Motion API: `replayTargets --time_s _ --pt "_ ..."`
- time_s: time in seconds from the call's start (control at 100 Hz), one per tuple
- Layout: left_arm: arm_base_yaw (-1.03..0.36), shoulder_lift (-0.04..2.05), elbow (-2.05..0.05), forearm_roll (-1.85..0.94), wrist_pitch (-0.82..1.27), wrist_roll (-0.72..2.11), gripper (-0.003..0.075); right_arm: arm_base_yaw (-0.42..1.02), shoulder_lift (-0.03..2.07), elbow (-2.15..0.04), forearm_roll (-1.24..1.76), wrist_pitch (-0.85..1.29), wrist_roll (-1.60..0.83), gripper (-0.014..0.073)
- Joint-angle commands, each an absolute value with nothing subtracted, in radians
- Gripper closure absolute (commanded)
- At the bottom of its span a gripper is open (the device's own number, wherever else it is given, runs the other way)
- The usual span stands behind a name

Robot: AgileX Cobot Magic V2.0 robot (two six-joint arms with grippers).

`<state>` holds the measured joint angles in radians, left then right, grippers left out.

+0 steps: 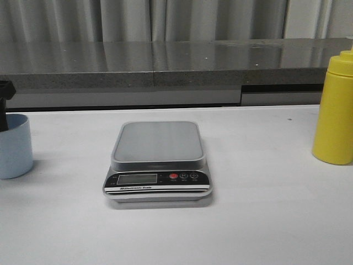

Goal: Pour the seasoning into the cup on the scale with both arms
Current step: 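Grasp the light blue cup with the left gripper and lift it, then carry the cup with the left gripper onto the scale platform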

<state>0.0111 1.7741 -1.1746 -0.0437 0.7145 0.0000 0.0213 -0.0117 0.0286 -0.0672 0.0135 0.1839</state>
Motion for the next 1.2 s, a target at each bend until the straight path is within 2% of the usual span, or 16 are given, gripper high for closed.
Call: replayTargets --time_s 0.0,0.09,0.16,0.42,0.53,0.95,1.19 --pt "0.006 1.735 -1.206 -0.054 0.664 0.0 0.021 0.019 -0.03 0.01 -0.064 -0.064 0.174 0.0662" --pt "0.006 1.735 -1.206 -0.054 0.662 0.0 0.0231 0.019 -0.03 0.01 -0.064 -0.064 0.174 0.0662" --pt "0.006 1.735 -1.206 -0.054 0.662 0.0 0.0286 0.019 -0.03 0.01 -0.064 -0.064 0.174 0.0662" --pt "0.006 1.735 -1.206 -0.054 0.662 0.0 0.0627 0.019 -0.03 0.01 -0.064 -0.064 0.174 0.0662" --pt "0.006 1.735 -1.206 -0.054 0.664 0.0 0.074 0.019 -0.03 0.01 -0.064 -0.064 0.174 0.0662" --pt "0.006 1.692 -1.224 -0.116 0.66 0.0 0.0741 0.019 -0.03 0.01 -0.064 -0.064 0.174 0.0662" --pt "-0.014 1.615 -1.371 -0.186 0.753 0.088 0.0741 0.019 -0.03 0.01 -0.064 -0.064 0.174 0.0662"
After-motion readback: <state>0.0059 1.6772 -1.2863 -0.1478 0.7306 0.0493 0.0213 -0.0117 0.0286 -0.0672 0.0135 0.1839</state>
